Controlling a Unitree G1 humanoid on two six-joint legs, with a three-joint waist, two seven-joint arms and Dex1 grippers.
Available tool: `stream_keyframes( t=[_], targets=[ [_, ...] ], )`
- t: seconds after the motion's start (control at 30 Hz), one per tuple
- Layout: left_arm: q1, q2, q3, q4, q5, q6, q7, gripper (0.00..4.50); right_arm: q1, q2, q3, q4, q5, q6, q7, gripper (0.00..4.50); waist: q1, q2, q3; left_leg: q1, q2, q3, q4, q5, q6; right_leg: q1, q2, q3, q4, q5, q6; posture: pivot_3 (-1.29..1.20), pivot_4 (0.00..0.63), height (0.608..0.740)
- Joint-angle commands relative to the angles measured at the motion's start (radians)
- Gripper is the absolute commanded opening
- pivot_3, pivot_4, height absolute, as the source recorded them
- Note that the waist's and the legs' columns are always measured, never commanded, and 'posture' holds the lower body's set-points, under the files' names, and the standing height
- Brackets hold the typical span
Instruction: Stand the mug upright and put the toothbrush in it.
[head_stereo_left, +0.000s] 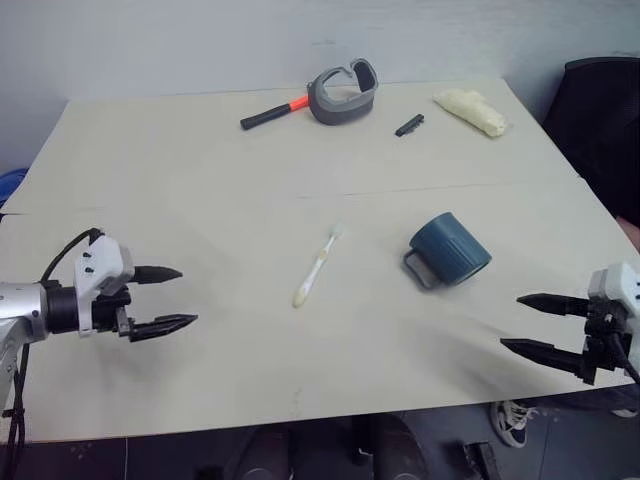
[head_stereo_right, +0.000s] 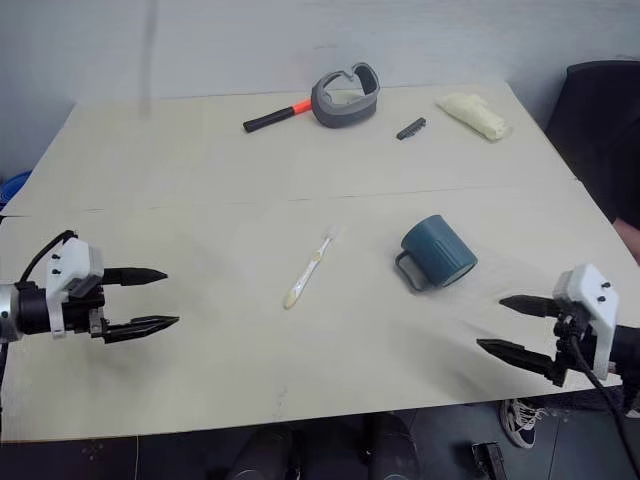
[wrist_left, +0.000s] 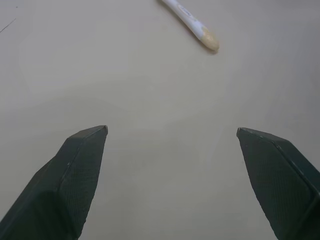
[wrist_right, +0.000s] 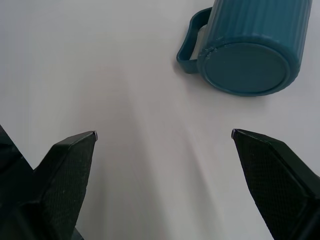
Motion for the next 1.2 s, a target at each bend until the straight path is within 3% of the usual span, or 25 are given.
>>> stream_keyframes(
  t=[0.03, 0.13, 0.3, 0.4, 0.5, 0.67, 0.87, 1.2],
  targets=[
    [-0.062, 0.001, -0.017, -0.069, -0.090, 0.068, -0.019, 4.37, -0.046, 0.014, -0.032, -0.133, 0.115, 0.103, -0.088, 4.50, 0.000, 0.000, 0.000, 0.000, 0.000, 0.000, 0.000, 0.000, 0.000, 0.000, 0.000, 0.000, 0.000, 0.000, 0.000, 0.00, 0.150, 0.740],
    [-0.127, -0.006, -0.043, -0.158, -0.196, 0.164, -0.018, 4.45, -0.094, 0.033, -0.008, -0.238, 0.224, 0.232, -0.208, 4.32, 0.000, -0.001, 0.000, 0.000, 0.001, 0.000, 0.001, 0.002, -0.004, 0.000, 0.000, 0.001, 0.001, 0.000, -0.001, 0.00, 0.150, 0.740],
    [-0.172, -0.019, -0.113, -0.264, -0.251, 0.219, -0.003, 4.50, -0.166, 0.061, 0.101, -0.367, 0.298, 0.383, -0.430, 2.95, -0.001, -0.001, -0.001, 0.000, 0.000, 0.001, 0.001, 0.003, -0.006, 0.000, 0.001, 0.003, 0.002, 0.000, -0.001, 0.00, 0.150, 0.740],
    [-0.204, -0.043, -0.198, -0.305, -0.238, 0.209, -0.008, 4.50, -0.288, 0.133, 0.238, -0.406, 0.327, 0.504, -0.636, 2.95, -0.003, -0.005, -0.002, 0.000, 0.000, 0.003, 0.001, 0.003, -0.006, 0.000, 0.002, 0.005, 0.001, 0.001, -0.001, 0.00, 0.150, 0.740],
    [-0.240, -0.069, -0.269, -0.306, -0.204, 0.192, -0.001, 4.50, -0.417, 0.282, 0.332, -0.389, 0.307, 0.609, -0.865, 2.95, -0.003, -0.006, -0.002, 0.000, 0.000, 0.004, 0.001, 0.003, -0.007, 0.000, 0.003, 0.007, 0.002, 0.001, -0.002, 0.00, 0.150, 0.740],
    [-0.284, -0.123, -0.355, -0.281, -0.140, 0.139, 0.009, 4.50, -0.556, 0.403, 0.451, -0.340, 0.237, 0.726, -1.036, 2.95, -0.003, -0.006, -0.002, 0.000, 0.000, 0.004, 0.002, 0.004, -0.009, -0.001, 0.007, 0.009, 0.002, 0.003, -0.004, 0.00, 0.150, 0.740],
    [-0.312, -0.157, -0.379, -0.272, -0.122, 0.130, 0.013, 4.50, -0.651, 0.361, 0.566, -0.240, 0.062, 0.715, -1.074, 2.95, -0.003, -0.006, -0.002, -0.001, 0.000, 0.004, 0.001, 0.004, -0.008, -0.003, 0.009, 0.008, 0.003, 0.003, -0.004, 0.00, 0.150, 0.740],
    [-0.323, -0.179, -0.388, -0.260, -0.092, 0.104, 0.017, 4.50, -0.718, 0.363, 0.720, -0.029, -0.113, 0.565, -0.952, 2.95, -0.005, -0.006, -0.002, -0.002, 0.002, 0.010, 0.001, 0.003, -0.006, -0.004, 0.011, 0.008, 0.001, 0.003, -0.003, 0.00, 0.150, 0.740]
  ],
)
